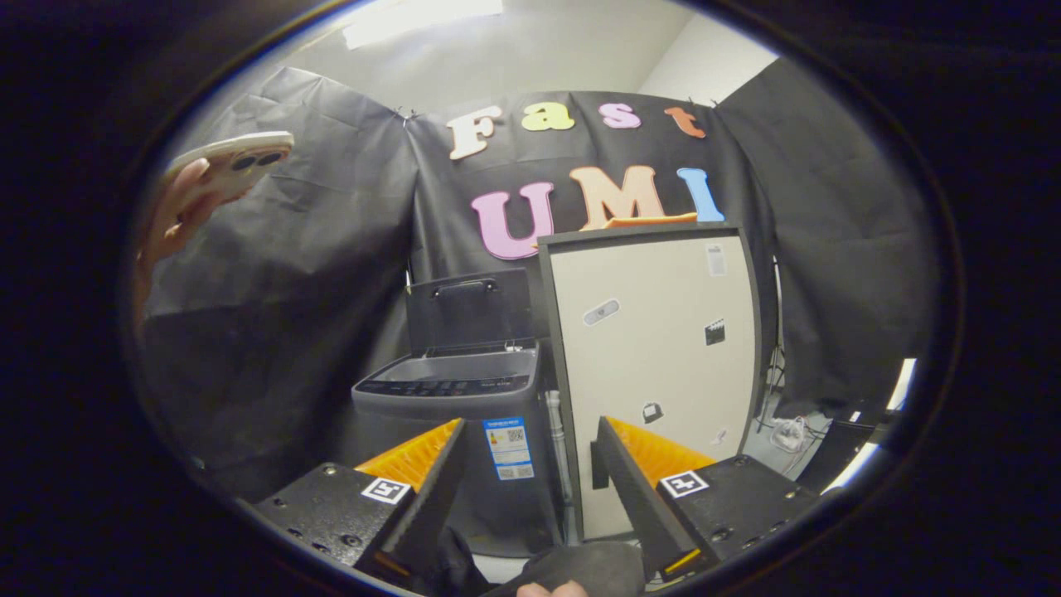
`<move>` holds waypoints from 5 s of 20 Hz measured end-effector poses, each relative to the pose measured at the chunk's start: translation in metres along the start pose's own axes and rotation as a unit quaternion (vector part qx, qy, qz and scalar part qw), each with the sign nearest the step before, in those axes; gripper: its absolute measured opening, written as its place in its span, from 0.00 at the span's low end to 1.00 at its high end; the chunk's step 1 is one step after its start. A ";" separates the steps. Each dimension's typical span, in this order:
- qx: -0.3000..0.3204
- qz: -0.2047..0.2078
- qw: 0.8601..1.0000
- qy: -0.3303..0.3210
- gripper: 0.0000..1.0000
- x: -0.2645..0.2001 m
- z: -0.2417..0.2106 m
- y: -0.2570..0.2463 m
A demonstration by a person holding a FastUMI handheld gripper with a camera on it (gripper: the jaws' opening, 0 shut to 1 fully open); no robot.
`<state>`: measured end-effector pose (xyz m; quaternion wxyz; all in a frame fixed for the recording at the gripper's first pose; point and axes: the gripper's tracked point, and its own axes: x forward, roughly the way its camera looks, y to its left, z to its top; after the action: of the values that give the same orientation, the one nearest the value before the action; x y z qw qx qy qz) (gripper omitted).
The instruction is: Put the clothes into the washing machine and then close the washing machine lid.
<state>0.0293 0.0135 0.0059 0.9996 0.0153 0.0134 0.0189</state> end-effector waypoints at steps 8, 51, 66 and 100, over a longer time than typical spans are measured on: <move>0.022 -0.025 0.999 -0.007 0.94 0.036 0.028 -0.010; -0.018 -0.153 0.985 0.081 0.96 0.315 0.247 -0.154; -0.078 -0.196 0.947 0.243 0.94 0.371 0.196 -0.214; -0.069 0.017 0.983 0.170 0.08 0.389 0.244 0.079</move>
<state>0.4215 0.0996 0.2422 0.9810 -0.0573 0.1812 0.0392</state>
